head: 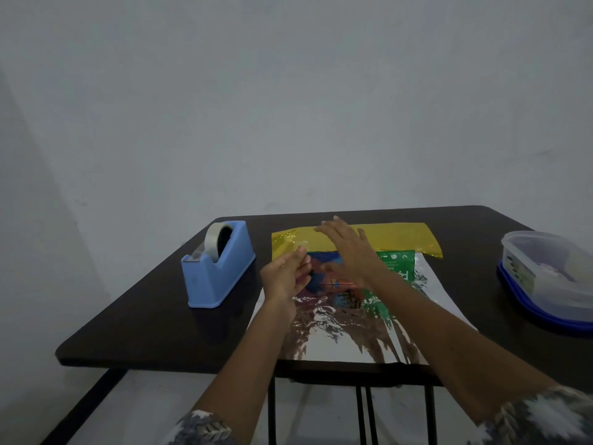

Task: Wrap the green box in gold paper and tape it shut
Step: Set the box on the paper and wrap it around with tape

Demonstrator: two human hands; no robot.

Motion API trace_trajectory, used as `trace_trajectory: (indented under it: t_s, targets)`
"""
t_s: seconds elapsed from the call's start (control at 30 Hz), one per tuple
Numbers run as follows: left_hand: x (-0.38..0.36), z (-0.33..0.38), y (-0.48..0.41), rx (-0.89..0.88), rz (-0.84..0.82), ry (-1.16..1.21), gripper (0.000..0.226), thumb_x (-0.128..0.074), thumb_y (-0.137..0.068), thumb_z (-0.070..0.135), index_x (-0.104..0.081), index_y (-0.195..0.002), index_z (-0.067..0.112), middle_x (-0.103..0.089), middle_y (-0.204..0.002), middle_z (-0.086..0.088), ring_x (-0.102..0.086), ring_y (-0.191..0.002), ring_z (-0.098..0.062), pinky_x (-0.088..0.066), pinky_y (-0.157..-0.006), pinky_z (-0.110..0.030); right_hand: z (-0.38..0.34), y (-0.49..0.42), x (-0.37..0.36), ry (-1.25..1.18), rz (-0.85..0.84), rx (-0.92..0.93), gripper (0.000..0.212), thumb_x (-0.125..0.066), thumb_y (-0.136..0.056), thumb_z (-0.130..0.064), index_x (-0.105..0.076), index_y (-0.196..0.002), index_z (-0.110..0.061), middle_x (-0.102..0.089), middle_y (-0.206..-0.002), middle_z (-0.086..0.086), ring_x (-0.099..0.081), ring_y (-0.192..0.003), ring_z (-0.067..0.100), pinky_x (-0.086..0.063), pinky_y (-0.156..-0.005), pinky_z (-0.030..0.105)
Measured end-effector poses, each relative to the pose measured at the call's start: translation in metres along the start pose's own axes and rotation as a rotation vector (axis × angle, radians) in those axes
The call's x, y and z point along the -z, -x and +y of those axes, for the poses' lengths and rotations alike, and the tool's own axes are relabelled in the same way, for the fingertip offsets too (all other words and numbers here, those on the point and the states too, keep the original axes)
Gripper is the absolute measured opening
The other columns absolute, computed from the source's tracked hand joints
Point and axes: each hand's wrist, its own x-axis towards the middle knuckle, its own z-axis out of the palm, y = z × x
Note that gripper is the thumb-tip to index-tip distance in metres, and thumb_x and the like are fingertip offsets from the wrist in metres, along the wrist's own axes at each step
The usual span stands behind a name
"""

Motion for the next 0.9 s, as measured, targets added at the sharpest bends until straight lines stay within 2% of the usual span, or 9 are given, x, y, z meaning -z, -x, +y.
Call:
trace_trajectory:
  t_s: [0.07,0.13,0.23,0.3,0.43,0.6,0.9]
  targets:
    - [0.0,0.0,0.0,0.007,0.0,0.008,0.022,-0.071,-0.083,0.021,-0.068,-0.101,0.008,-0.069,-0.082,-0.003,-0.065,-0.076,-0.013,-0.054,-0.078,-0.03,0.005,-0.001,0.0,-0.17,0.067,0.023,0.061,-0.067,-0.08,-0.045,-0.048,-0.129,-0.014,-0.03,-0.149,0.005,-0.007,-0.145,0.021,-0.014,-0.115,0.048]
    - [0.0,-0.001,-0.001,0.014,-0.002,0.005,0.021,-0.071,-0.083,0.021,-0.069,-0.099,0.008,-0.069,-0.083,-0.004,-0.066,-0.076,-0.013,-0.054,-0.076,-0.029,0.007,-0.002,0.002,-0.328,0.104,-0.015,0.047,-0.058,-0.087,-0.046,-0.058,-0.116,-0.008,-0.039,-0.143,0.01,-0.015,-0.144,0.025,-0.017,-0.112,0.039]
    - [-0.004,-0.001,0.0,0.021,-0.021,0.004,0.015,-0.071,-0.084,0.02,-0.069,-0.093,0.01,-0.069,-0.082,-0.004,-0.065,-0.075,-0.012,-0.054,-0.075,-0.029,0.008,-0.005,0.009,-0.488,0.14,-0.144,0.034,-0.043,-0.099,-0.024,-0.061,-0.12,-0.005,-0.043,-0.14,0.012,-0.033,-0.135,0.025,-0.025,-0.105,0.029]
    - [-0.007,0.0,0.001,0.015,-0.028,-0.002,0.015,-0.071,-0.083,0.021,-0.069,-0.094,0.01,-0.069,-0.082,-0.003,-0.065,-0.075,-0.012,-0.055,-0.075,-0.029,0.01,-0.009,0.01,-0.427,0.097,-0.166,0.029,-0.048,-0.098,-0.019,-0.065,-0.116,-0.006,-0.043,-0.143,0.01,-0.039,-0.132,0.025,-0.029,-0.102,0.029]
    - [-0.011,0.002,0.0,0.013,-0.024,-0.018,0.019,-0.071,-0.083,0.021,-0.069,-0.098,0.01,-0.07,-0.085,-0.004,-0.066,-0.079,-0.014,-0.055,-0.07,-0.026,0.011,-0.014,0.008,-0.388,0.042,-0.181,0.022,-0.058,-0.091,-0.013,-0.07,-0.109,-0.007,-0.041,-0.146,0.008,-0.028,-0.14,0.023,-0.026,-0.105,0.027]
    - [-0.015,0.002,-0.002,0.007,-0.027,-0.064,0.01,-0.069,-0.085,0.021,-0.068,-0.089,0.012,-0.069,-0.082,-0.002,-0.065,-0.076,-0.013,-0.055,-0.069,-0.026,0.012,-0.011,0.012,-0.381,0.037,-0.156,0.025,-0.059,-0.09,-0.01,-0.067,-0.113,-0.005,-0.042,-0.145,0.009,-0.026,-0.141,0.024,-0.025,-0.107,0.027]
    - [-0.02,-0.003,-0.005,0.043,-0.033,-0.141,0.012,-0.067,-0.087,0.019,-0.062,-0.08,0.011,-0.065,-0.075,-0.002,-0.062,-0.07,-0.01,-0.053,-0.071,-0.026,0.012,-0.01,0.013,-0.41,0.048,-0.159,0.024,-0.06,-0.089,-0.01,-0.068,-0.112,-0.005,-0.046,-0.142,0.01,-0.03,-0.139,0.025,-0.026,-0.108,0.03]
